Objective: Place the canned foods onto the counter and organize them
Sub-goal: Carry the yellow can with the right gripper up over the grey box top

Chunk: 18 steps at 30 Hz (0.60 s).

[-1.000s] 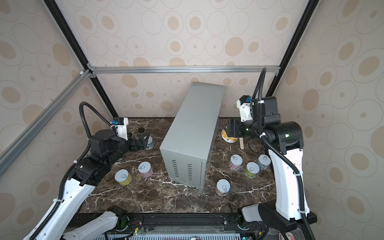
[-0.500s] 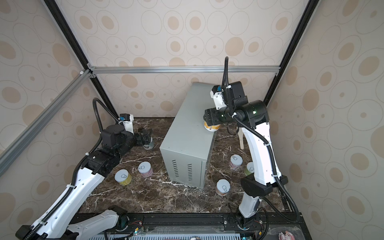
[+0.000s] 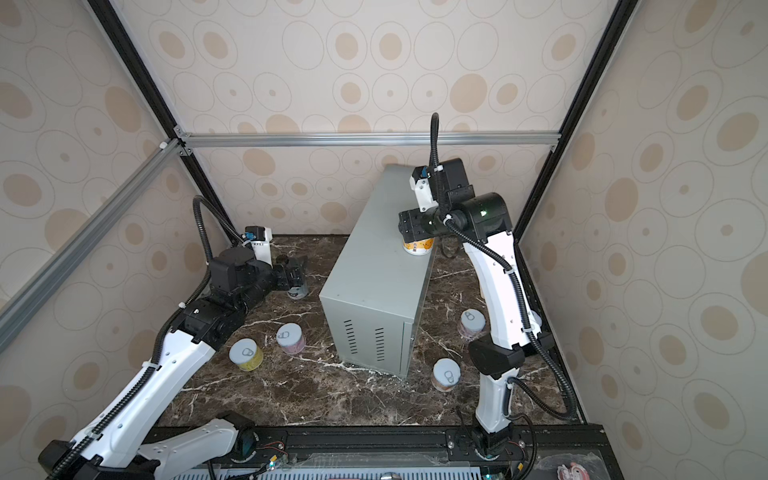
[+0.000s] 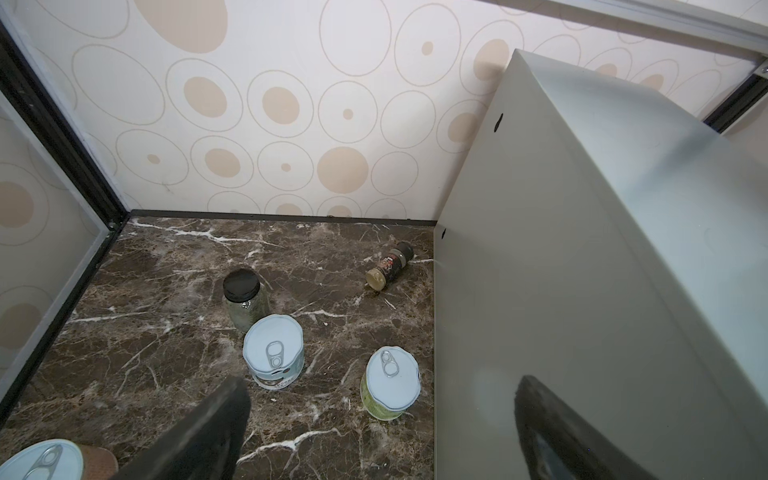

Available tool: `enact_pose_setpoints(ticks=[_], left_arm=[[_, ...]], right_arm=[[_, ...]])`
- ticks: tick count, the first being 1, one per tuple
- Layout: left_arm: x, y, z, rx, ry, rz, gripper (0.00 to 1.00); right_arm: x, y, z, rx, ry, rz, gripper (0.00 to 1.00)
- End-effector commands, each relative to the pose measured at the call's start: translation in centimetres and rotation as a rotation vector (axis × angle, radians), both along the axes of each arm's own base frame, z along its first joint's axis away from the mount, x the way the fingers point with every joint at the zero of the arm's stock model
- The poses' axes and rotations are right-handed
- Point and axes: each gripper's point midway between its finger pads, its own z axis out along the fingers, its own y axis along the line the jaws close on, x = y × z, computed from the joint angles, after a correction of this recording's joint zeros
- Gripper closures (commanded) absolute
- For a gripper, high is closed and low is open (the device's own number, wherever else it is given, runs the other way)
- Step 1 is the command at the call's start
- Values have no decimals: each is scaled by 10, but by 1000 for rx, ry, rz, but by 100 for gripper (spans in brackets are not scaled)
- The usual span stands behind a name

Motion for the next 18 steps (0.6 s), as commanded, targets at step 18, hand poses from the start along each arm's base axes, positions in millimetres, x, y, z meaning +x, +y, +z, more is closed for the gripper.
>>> enact_pose_setpoints(ticks=[18], left_arm=[[-20,4,20,-14,-69,-23,1]], right_arm=[[-38,-2,49,154,-261,74,1]])
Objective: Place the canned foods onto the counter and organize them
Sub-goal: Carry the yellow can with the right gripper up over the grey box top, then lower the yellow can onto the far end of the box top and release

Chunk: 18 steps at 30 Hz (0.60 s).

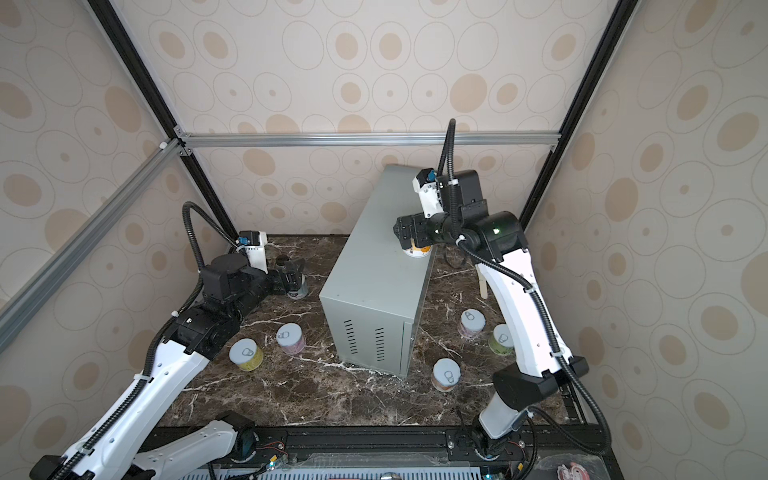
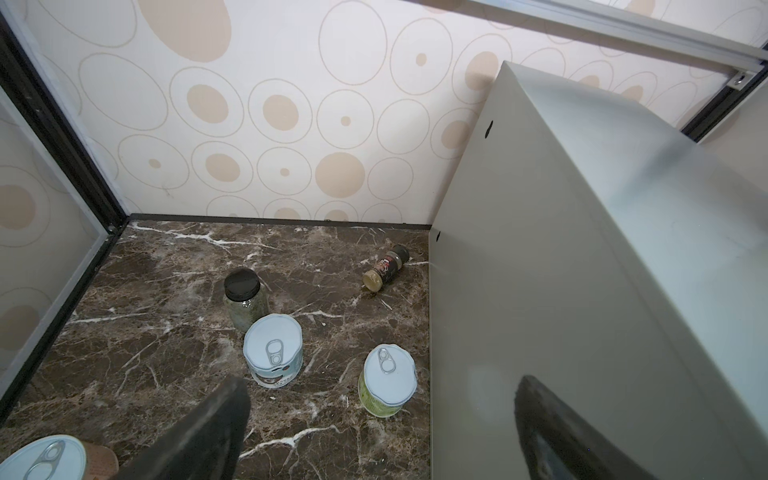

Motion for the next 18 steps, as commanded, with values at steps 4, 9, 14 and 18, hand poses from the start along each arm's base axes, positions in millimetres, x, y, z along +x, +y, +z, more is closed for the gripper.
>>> enact_pose_setpoints(ticks=[4,9,14,18], left_arm=[[-7,0,11,7,-33,-13,1],[-7,2,9,13,-30,-6,1],[-3,2,0,20,-12,1,1],[-1,0,-12,30,16,1,1]], right_arm=[[-14,-7,20,62,-154,-2,1],[-15,-6,7,104,-164,-4,1],[-1,-4,-11,156,-118,-29,4],[11,-5,-21,182,-100,-49,11]])
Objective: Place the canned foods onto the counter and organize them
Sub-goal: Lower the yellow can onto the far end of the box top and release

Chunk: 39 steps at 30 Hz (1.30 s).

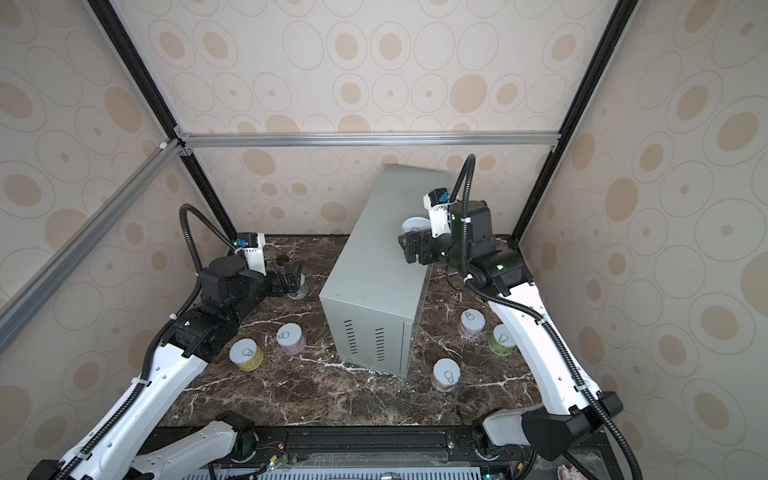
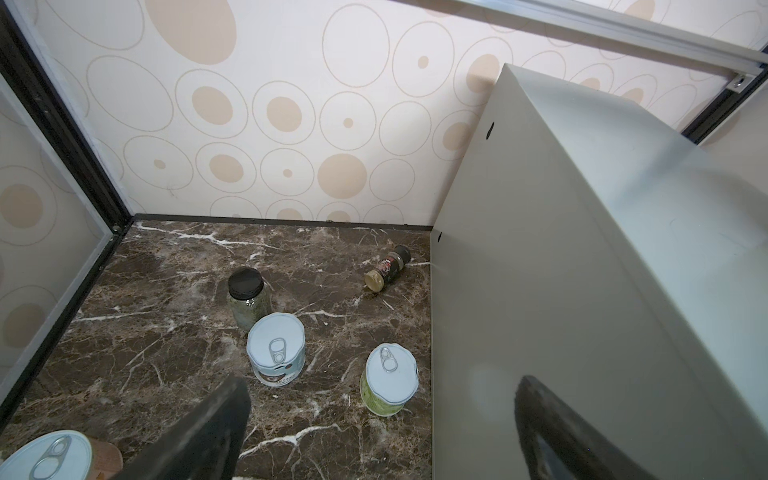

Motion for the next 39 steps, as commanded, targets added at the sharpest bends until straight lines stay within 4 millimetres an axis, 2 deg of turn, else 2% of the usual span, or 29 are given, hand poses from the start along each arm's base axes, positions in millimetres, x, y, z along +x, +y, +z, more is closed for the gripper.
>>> enact_pose_setpoints(ticks=[1,11,19,20,22,30,34,39], left_arm=[[1,-1,-7,25,7,-4,1],[13,-3,-20,56,29,5,1],[20,-6,-35,62,45,10,1],[22,-6,-37,65,49,11,1],[24,-7,-42,69,58,11,1],[25,0,-55,106,80,43,1],[22,3,-58,118,78,53,1],[19,8,-59,120,61,69,1]], right_arm=[[12,2,5,64,-22,-13,13],[48,-13,-5,49,-16,-74,34],[95,-24,-10,1,-49,-120,36],[102,-22,-12,-6,-49,-118,37],[122,-35,-13,-23,-57,-150,37],[181,-52,-32,-30,-42,-209,37],[198,-55,-42,-25,-33,-211,37],[211,-55,-50,-29,-26,-203,36]])
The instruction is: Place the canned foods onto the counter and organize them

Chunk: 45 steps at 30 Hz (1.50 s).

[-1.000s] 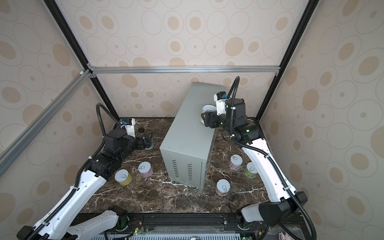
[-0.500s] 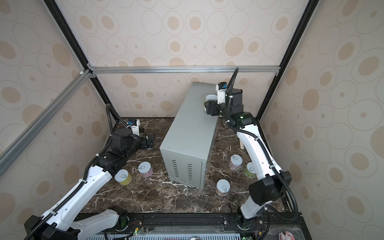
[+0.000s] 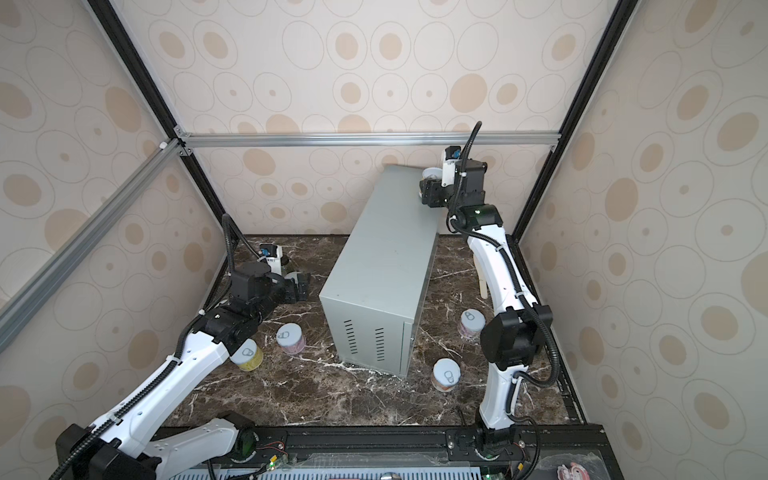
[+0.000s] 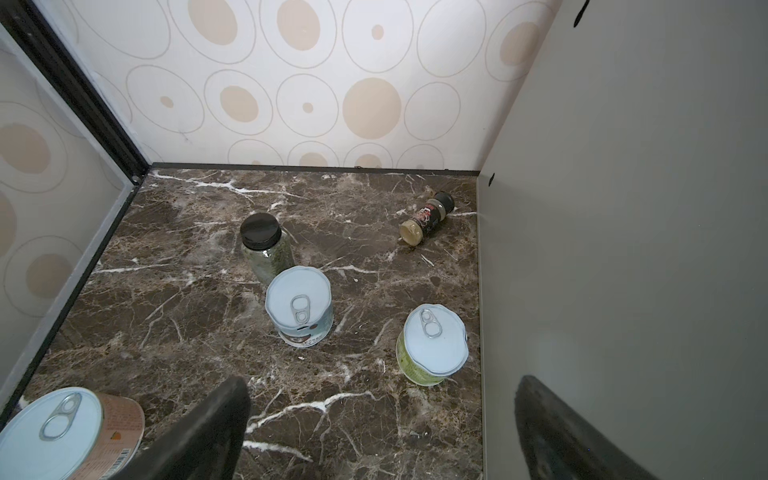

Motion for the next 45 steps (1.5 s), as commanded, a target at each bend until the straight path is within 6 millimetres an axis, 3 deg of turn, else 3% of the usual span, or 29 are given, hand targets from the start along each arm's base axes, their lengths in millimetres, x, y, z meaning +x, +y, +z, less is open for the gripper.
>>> enact_pose_setpoints(ticks=[1,9,14,19,28,35,45], left_arm=[[-1,4,14,14,-57,15,1],[2,6,-5,24,28,43,1],[-1,7,-6,24,38,44,1],[-7,11,-4,17,39,40,1],[-29,44,17,-17,6,111,1],[-55,66,26,2,-37,162,1],[-78,84,18,-21,10,244,1]], right_arm=[[8,3,-52,-15,153,16,36],[14,13,-60,-5,178,65,33],[11,11,-61,-15,190,59,13],[4,13,-52,-7,173,80,2],[-18,14,-8,23,108,101,1],[-49,8,23,28,71,102,1],[-98,0,55,52,37,99,1]])
